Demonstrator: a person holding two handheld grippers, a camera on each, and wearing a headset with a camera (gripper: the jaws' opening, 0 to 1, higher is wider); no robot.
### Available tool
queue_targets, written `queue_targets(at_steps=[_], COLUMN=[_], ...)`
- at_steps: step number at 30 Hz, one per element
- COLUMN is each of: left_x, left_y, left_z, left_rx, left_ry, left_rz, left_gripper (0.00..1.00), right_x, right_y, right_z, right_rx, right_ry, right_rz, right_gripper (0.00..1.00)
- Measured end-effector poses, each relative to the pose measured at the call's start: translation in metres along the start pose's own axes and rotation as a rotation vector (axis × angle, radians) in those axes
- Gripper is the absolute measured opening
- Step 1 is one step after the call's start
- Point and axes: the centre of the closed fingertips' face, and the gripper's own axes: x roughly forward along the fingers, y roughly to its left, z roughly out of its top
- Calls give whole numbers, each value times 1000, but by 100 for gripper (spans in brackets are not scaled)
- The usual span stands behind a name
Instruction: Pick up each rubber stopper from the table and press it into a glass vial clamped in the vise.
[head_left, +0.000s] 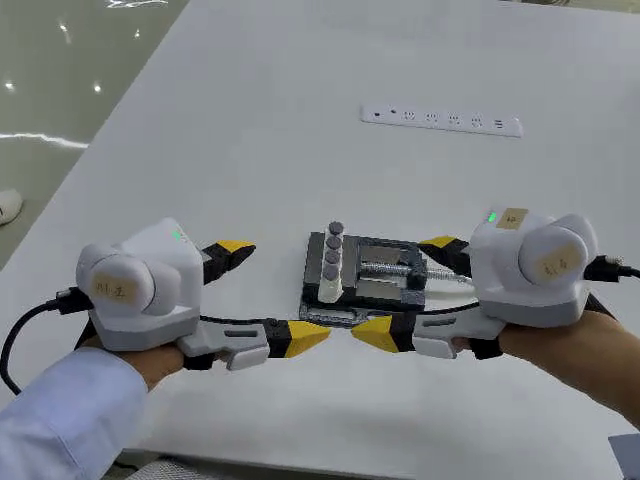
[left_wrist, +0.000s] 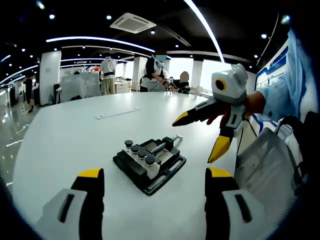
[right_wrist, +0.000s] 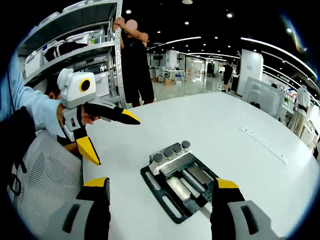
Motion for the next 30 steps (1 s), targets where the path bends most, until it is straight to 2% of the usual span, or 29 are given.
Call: queue_targets(at_steps=[7,9,17,23,30], left_x=[-6,-9,-22,-33,-40], left_y=[-2,-3,-7,-11,-13], left_z=[0,1,2,3,5], left_rx=[6,9,20,7,3], left_ry=[9,7,12,2,-7], left_rz=[-2,-1,6,8,19], left_gripper=[85,86,90,94,98], right_x=[-20,-27,-52,-70,-80], right_y=[3,5,10,11,10], right_z=[-10,-10,-21,-26,-31], right_rx=[43,53,69,73,74], right_ry=[-25,-50,-69,-81,-87], right_rz=[-23,-34,-64,-90,-107], right_gripper=[95,99,99,99,99])
